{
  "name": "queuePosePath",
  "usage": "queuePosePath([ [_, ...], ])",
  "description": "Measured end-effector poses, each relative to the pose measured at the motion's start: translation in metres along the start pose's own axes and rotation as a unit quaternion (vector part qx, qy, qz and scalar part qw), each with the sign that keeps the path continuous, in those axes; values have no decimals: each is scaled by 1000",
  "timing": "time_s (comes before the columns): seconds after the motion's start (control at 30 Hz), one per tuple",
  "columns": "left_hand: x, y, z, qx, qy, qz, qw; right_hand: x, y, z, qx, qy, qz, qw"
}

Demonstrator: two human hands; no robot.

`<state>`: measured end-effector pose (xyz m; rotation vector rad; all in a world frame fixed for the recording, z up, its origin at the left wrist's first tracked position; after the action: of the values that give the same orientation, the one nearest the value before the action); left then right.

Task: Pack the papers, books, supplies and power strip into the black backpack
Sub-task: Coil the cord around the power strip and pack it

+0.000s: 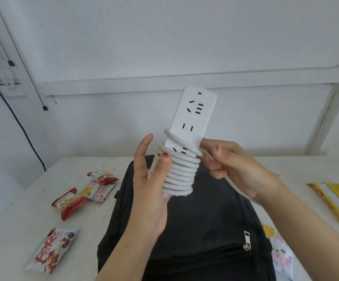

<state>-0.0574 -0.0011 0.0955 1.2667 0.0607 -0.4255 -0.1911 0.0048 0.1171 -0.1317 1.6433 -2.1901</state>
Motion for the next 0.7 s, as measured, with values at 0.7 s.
queuePosePath([
  [0.7, 4, -7, -2, -40, 41, 147, 987, 5, 27, -29, -149, 184, -137, 962],
])
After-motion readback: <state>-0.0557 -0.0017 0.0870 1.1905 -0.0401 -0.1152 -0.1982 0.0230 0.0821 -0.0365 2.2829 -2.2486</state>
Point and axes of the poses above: each hand's wrist, its own z-axis towards the middle knuckle, its own x-axis out of the back of the hand, y = z × x, the point moved 9 cm from there along z, towards the middle knuckle, and after that the axes turned 11 degrees about z, right-handed, at the moved point
